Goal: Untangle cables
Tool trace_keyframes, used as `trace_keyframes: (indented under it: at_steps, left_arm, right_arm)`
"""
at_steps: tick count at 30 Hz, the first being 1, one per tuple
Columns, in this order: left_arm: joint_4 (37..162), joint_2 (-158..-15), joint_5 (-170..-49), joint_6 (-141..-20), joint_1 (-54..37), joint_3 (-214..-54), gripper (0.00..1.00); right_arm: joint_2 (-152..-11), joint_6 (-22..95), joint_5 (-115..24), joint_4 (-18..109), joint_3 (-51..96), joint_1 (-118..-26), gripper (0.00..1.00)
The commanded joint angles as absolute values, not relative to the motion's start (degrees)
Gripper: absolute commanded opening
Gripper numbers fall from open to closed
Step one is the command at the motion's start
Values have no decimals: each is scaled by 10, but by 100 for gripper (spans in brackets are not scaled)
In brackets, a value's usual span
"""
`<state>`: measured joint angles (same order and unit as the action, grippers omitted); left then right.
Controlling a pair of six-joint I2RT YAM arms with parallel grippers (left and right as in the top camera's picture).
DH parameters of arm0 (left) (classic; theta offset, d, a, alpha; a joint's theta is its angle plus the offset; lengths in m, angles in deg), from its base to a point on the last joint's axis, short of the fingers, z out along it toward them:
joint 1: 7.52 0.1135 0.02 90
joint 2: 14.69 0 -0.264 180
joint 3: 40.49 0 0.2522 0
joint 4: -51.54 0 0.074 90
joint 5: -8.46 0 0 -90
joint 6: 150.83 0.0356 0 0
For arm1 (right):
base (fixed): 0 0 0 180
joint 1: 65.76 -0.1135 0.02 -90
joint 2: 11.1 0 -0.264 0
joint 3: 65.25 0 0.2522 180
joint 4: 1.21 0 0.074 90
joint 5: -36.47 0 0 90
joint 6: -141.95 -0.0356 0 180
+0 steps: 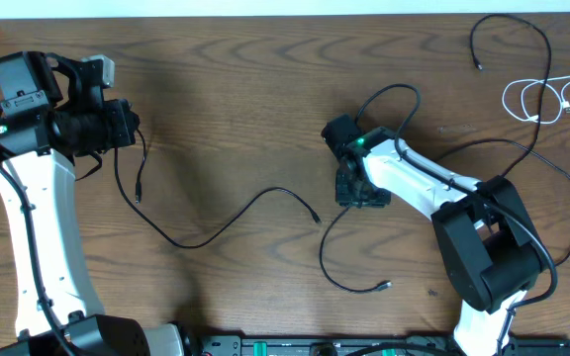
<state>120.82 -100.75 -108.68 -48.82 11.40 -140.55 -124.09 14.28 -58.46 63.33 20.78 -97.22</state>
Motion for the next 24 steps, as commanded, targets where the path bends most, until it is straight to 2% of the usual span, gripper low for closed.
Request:
trace_keyframes:
  at_steps: [1,2,7,13,16,20,24]
  left_arm:
    - [1210,-1009,-1096,-490,114,-1414,8]
    - [1210,-1009,-1096,-490,114,-1414,8]
    - [1210,-1009,-1096,-492,114,-1414,8]
    - [1213,-1009,-1096,-503,114,-1414,8]
    - [1213,-1009,-1096,-507,114,-1414,8]
    - [1213,-1009,-1096,-507,112,-1414,8]
    - [1210,-1009,-1096,-509,88,-1414,8]
  right_arm:
    - [-1272,138,-638,644,193,-963,9]
    - [-1272,138,-642,642,196,-951,1]
    - [-1266,189,-650,657,263,-861,1]
    - [-1261,321,-650,724,485,-691,1]
    - [-1261,346,-650,758,616,-596,1]
    - [-1261,372,-644,765,716,-497,1]
    - [-1263,405,-509,821,738,-433,1]
